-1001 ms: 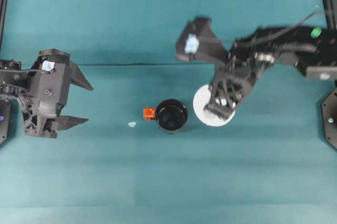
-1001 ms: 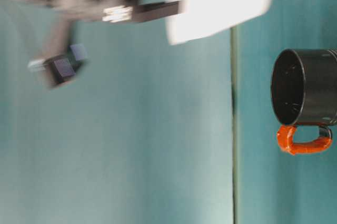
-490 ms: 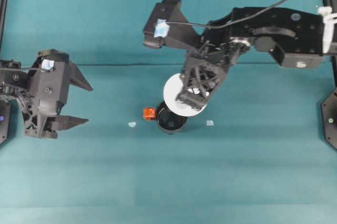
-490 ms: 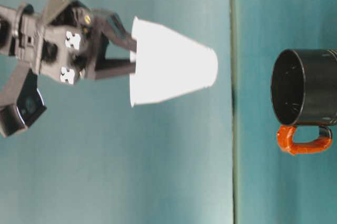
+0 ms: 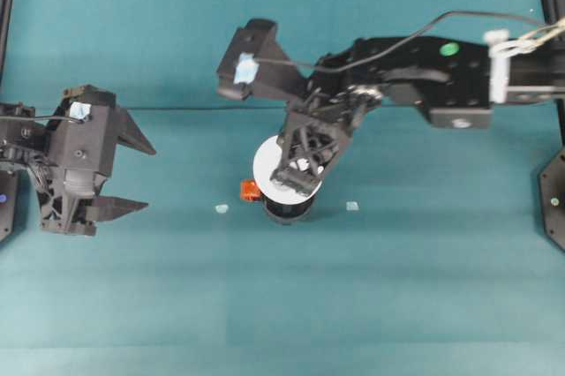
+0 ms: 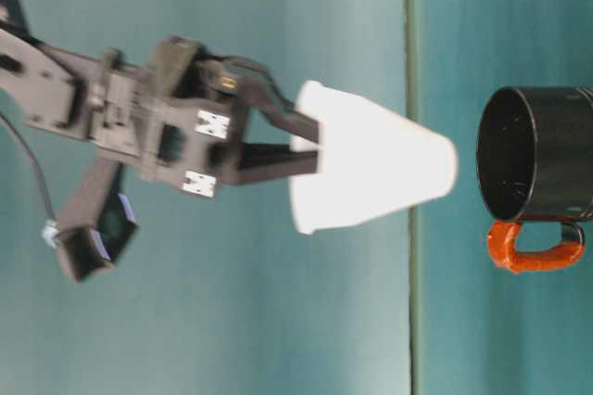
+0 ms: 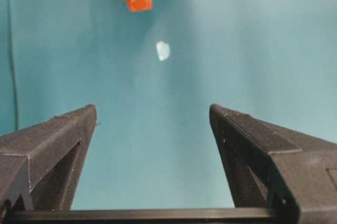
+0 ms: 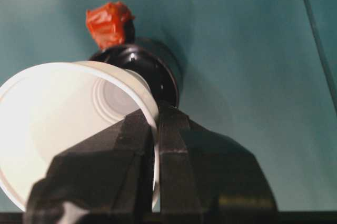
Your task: Put the paper cup into the moved red handle cup holder.
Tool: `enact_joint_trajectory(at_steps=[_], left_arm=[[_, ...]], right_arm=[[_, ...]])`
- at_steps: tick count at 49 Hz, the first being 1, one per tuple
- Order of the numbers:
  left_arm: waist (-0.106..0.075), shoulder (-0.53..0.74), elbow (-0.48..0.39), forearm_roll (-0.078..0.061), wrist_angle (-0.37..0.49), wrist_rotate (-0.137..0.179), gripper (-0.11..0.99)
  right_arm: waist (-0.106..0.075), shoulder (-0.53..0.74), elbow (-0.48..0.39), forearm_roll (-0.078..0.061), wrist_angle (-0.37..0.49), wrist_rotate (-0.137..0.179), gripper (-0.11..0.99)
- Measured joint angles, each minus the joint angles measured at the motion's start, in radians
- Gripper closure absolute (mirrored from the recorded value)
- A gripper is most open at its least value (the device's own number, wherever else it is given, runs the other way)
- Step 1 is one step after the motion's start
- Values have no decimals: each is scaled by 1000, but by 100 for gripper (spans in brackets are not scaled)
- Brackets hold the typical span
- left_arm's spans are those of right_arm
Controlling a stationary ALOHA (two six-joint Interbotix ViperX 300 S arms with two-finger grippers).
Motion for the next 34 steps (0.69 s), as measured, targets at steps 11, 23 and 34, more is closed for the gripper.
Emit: enact_joint_trajectory(at_steps=[11, 23, 34], left_arm=[[-2, 0, 0, 0, -2, 0, -4], [-2, 2, 0, 0, -2, 0, -4], [-2, 3, 0, 0, -2, 0, -4]], right_arm=[[6, 40, 43, 0, -77, 0, 98], [21, 58, 91, 0, -133, 0, 98], [26, 80, 95, 0, -160, 0, 98]])
